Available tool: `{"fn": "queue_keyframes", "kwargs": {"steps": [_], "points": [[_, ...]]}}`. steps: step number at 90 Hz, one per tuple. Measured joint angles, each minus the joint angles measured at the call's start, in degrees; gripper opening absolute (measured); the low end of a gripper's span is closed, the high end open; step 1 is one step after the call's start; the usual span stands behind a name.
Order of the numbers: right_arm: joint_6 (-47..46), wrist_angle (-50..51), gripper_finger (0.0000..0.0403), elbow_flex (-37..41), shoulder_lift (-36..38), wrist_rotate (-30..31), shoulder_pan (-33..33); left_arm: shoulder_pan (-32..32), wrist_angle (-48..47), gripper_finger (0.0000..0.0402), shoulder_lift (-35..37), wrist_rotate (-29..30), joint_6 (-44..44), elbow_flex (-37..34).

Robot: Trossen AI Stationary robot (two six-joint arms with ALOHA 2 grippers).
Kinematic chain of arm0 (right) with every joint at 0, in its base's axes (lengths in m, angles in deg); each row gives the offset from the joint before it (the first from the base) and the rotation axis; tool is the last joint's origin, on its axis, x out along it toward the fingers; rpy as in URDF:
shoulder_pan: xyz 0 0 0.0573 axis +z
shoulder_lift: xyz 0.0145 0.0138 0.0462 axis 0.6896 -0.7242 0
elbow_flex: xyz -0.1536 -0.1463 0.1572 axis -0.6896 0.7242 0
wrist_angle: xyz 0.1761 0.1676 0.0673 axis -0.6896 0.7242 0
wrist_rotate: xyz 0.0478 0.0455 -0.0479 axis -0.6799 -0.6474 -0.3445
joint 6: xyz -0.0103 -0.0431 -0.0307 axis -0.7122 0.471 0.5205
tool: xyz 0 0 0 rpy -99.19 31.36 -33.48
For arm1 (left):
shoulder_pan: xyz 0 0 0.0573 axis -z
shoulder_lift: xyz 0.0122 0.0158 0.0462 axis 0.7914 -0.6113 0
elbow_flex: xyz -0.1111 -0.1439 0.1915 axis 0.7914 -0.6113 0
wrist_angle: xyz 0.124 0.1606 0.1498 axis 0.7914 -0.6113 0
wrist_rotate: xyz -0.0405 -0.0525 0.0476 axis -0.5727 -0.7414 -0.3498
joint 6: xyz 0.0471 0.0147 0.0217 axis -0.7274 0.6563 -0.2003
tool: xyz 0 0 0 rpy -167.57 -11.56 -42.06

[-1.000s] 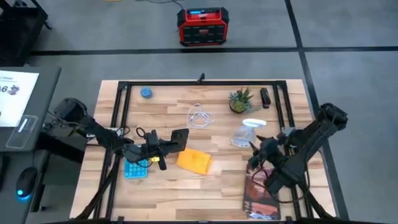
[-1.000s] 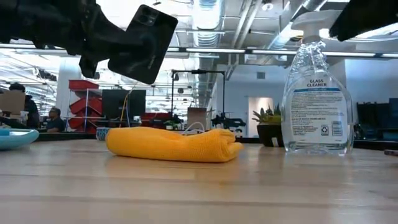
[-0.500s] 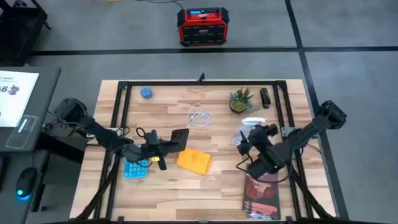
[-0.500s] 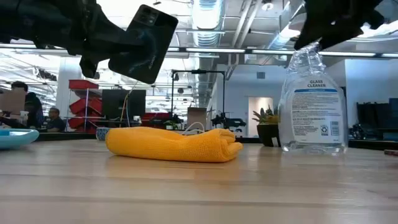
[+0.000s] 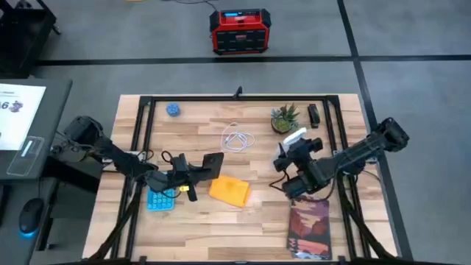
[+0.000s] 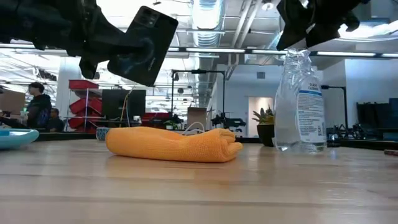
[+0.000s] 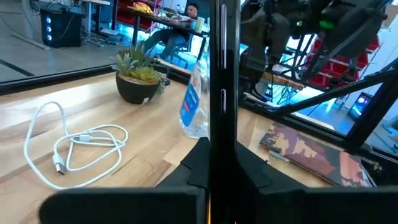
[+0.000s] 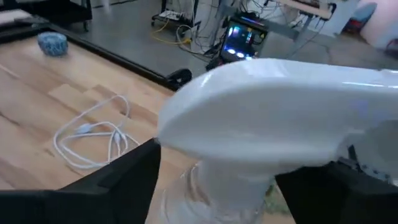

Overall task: Apply microfiber cloth
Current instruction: Spray the black cellphone

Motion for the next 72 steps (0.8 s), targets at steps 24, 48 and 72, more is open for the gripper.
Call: {"fn": "queue_keyframes", "kwargs": {"steps": [24,48,72], "points": [[5.78,-1.99,0.0114,-0.24,0.58,0.14,3.27,0.00,-0.02,0.0011,0.00,0.00,0.06,0.00],[9.84,-1.61,0.0111,-0.05,3.59,-3.17,9.84,0.00,-0.04,0.0011,0.00,0.00,0.27,0.00],[37.02,-24.74,0.0112,-0.05,9.66,-19.24,14.96,0.00,-0.04,0.0011,0.00,0.00,0.71,0.00]]}}
